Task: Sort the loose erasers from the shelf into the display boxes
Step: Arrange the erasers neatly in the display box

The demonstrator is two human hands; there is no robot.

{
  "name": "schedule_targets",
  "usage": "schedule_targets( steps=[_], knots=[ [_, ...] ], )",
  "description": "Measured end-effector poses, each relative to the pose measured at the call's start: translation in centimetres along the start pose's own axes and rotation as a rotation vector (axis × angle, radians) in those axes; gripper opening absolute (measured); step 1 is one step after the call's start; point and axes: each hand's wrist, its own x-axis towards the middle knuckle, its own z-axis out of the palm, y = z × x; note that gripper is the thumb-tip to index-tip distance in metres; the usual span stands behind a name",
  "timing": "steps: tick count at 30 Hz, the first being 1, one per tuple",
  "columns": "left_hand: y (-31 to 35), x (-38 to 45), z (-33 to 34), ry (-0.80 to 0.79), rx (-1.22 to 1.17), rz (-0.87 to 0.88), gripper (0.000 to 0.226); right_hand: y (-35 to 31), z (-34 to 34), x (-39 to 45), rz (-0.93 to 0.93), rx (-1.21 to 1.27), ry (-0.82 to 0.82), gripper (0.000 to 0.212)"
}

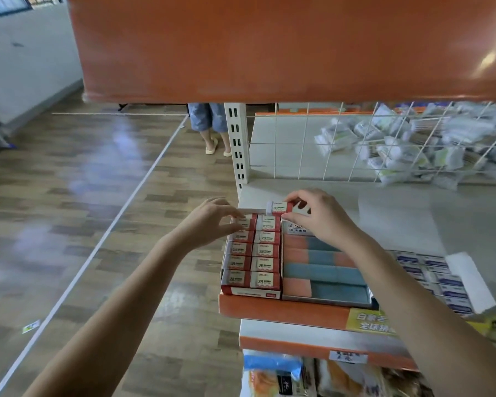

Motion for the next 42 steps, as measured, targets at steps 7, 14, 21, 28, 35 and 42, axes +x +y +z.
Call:
schedule_targets(
  steps=[7,14,21,28,35,42],
  knots=[
    [1.1,-1.2,0.9,0.098,0.047,-0.081,0.038,-0.6,2.0,2.1,-0.041,-0.003,-0.016,0.025],
    [2.0,-2.7,0.7,0.099,0.093,-0.099,0.045,-1.3,4.2,3.6,-0.039,-0.043,-0.046,0.029],
    [2.0,-1.1,0.8,0.082,0.117,-0.098,0.034,-0.8,4.1,3.5,-0.010,-0.070,-0.009,0.032],
    [2.1,-1.5,0.4,0.081,0.114,-0.093,0.033,-1.1,4.3,3.3,-0.041,-0.083,-0.018,0.033],
    [4.4,-5.7,-0.1,0.127,0.092,-0.003,0.026,-2.4,5.1,3.6,-0.080,-0.090,-0.071,0.025],
    [7.1,-8.2,0.1,0.049,-0.015,0.120,0.017,-2.5,5.1,3.4,-0.047,-0.076,-0.140,0.030]
  ],
)
